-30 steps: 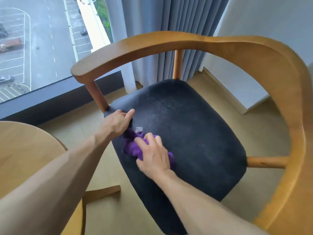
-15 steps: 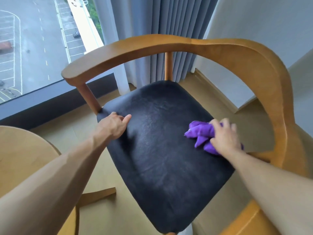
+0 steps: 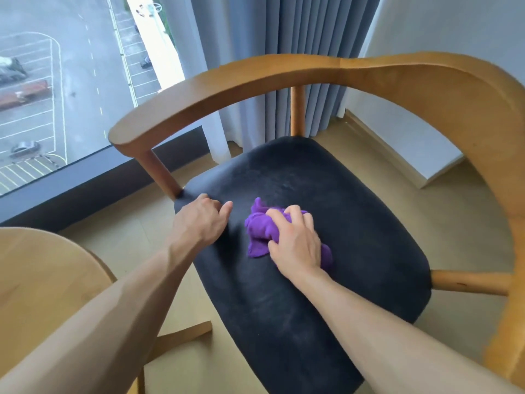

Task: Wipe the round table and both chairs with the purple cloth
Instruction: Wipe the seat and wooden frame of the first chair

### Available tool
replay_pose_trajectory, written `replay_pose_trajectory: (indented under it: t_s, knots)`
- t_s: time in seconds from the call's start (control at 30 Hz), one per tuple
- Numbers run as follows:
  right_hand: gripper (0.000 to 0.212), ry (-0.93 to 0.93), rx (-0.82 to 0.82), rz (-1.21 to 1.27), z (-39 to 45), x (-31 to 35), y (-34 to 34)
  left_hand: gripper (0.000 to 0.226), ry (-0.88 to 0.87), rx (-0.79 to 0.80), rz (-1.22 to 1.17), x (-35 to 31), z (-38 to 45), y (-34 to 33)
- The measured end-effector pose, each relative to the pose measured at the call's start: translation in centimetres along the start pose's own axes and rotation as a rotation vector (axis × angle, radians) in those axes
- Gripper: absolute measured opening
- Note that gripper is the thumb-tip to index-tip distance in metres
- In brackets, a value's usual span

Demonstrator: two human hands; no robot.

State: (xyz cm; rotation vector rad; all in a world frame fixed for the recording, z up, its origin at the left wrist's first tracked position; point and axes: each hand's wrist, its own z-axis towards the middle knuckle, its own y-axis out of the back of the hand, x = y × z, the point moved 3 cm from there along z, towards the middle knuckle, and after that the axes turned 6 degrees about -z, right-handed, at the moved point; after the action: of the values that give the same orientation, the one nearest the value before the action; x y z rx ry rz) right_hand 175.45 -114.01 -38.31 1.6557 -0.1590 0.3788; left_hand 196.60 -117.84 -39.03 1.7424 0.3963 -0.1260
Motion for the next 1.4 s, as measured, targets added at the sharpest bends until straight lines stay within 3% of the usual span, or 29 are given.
replay_pose_trajectory:
  t_s: [0.13,0.3,0.5,0.57,0.67,0.73,0.8,0.93,1.0,1.07,1.1,1.17,1.23,1.33,1.4]
  knots:
    - [0.048,0.066,-0.019,-0.023,3.7,-2.5,0.9,0.057,-0.037,-0.029,0.242,-1.6,2.5,0.6]
    - [0.045,-0.101,-0.143,-0.075,10.8,-7.2,3.3,0.077,-0.001,0.139,0.459,-2.4,5.2,-0.5]
    - [0.047,-0.344,-0.257,-0.038,18.1,-7.3,2.7,0.067,-0.007,0.224,0.422,-1.6,6.4,-0.8]
    - [0.046,-0.319,-0.255,-0.042,18.9,-5.2,2.1,0.061,-0.008,0.245,0.394,-1.3,6.6,-1.0]
    - [0.046,-0.101,-0.191,-0.015,17.5,-0.5,0.9,0.048,0.069,0.276,0.216,-0.6,7.1,-0.6]
    - [0.046,0.042,-0.103,0.035,14.7,3.6,-0.9,0.038,0.153,0.307,-0.054,-0.2,7.4,0.0]
    - [0.047,0.117,-0.027,0.103,11.3,7.4,-2.5,0.031,0.300,0.235,-0.350,0.7,7.1,0.9]
    - [0.044,-0.008,0.096,0.425,10.8,7.0,-2.0,0.022,0.543,-0.001,-0.913,0.7,4.9,2.2]
    - [0.030,-0.148,0.224,0.801,11.8,5.8,-0.5,0.028,0.476,-0.088,-0.973,-0.5,4.4,3.3]
    - [0.021,-0.207,0.351,1.150,11.5,6.3,0.5,0.044,0.343,-0.203,-0.849,-1.9,4.0,4.6]
    - [0.024,-0.190,0.389,1.144,11.2,6.7,0.6,0.055,0.304,-0.255,-0.733,-2.3,3.9,5.2]
    - [0.040,-0.114,0.429,0.855,10.7,5.8,0.8,0.064,0.251,-0.319,-0.534,-2.9,3.9,5.7]
    - [0.052,-0.192,0.256,0.490,10.5,2.3,0.8,0.059,0.162,-0.255,-0.438,-3.5,3.8,5.1]
    - [0.049,-0.239,0.000,0.324,9.5,-3.7,1.7,0.049,-0.036,-0.142,-0.308,-3.7,2.8,2.3]
    - [0.050,-0.169,-0.055,0.135,8.7,-6.5,2.1,0.052,0.008,-0.155,-0.118,-3.3,1.4,-0.5]
